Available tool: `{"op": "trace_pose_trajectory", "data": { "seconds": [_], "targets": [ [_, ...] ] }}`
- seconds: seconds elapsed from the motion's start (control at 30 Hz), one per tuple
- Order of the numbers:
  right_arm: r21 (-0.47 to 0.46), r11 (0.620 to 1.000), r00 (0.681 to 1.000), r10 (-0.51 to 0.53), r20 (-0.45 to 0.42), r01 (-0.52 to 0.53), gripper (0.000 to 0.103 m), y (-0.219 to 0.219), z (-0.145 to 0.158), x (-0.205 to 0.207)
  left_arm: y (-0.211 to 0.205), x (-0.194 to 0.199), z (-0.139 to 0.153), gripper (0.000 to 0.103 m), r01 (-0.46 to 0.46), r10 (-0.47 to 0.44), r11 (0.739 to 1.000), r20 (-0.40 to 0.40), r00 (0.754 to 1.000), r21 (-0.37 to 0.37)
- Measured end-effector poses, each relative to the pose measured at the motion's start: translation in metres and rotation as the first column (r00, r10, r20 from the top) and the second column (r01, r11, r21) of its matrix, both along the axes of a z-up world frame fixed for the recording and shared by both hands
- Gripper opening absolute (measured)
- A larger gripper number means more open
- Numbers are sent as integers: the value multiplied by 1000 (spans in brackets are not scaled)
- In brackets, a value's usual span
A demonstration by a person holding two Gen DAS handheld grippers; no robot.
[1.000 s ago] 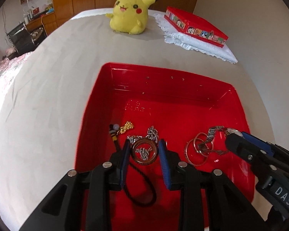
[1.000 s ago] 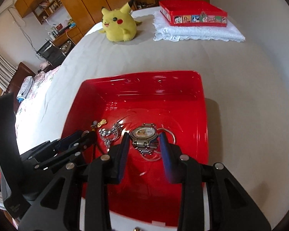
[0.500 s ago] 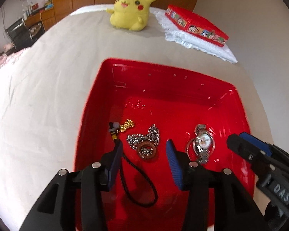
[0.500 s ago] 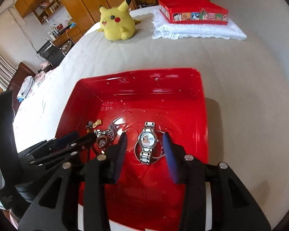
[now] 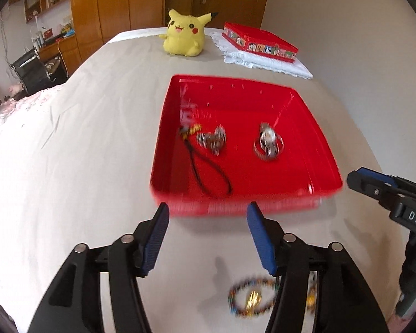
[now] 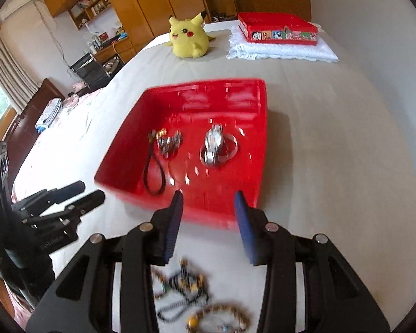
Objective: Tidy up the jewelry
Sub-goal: 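Withdraw both grippers from the box back toward the remaining bracelets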
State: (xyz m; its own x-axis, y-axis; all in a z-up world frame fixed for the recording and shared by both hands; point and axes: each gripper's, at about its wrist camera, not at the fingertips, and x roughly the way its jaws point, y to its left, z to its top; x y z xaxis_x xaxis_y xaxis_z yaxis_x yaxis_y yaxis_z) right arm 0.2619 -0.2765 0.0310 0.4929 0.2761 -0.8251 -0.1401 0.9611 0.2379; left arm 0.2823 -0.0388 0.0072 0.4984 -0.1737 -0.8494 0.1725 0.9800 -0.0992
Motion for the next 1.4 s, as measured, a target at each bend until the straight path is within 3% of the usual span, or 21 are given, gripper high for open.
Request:
{"op": "trace_pose_trajectory", "data": {
  "seconds": [0.3,0.67,0.93,1.23,1.4],
  "targets": [
    [33,999,997,-29,-68,31,39,-19,-34,-68,8,-60,-28,59,-33,33,999,-49,998,8],
    [33,999,985,-24,-172,31,43,-22,-74,-110,8,-110,-55,59,-58,59,998,-78,995,9],
    [48,999,988,5,-151,2,43,-15,-74,-123,11,-126,-71,59,-81,82,997,-101,992,16],
    [-5,998,976,66,-210,-69,28,28,-92,-115,17,-128,-71,59,-88,90,996,-100,991,21],
    [-84,994,984,51,-173,-66,15,34,-95,-111,22,-126,-70,60,-94,95,995,-93,991,16]
  ]
}}
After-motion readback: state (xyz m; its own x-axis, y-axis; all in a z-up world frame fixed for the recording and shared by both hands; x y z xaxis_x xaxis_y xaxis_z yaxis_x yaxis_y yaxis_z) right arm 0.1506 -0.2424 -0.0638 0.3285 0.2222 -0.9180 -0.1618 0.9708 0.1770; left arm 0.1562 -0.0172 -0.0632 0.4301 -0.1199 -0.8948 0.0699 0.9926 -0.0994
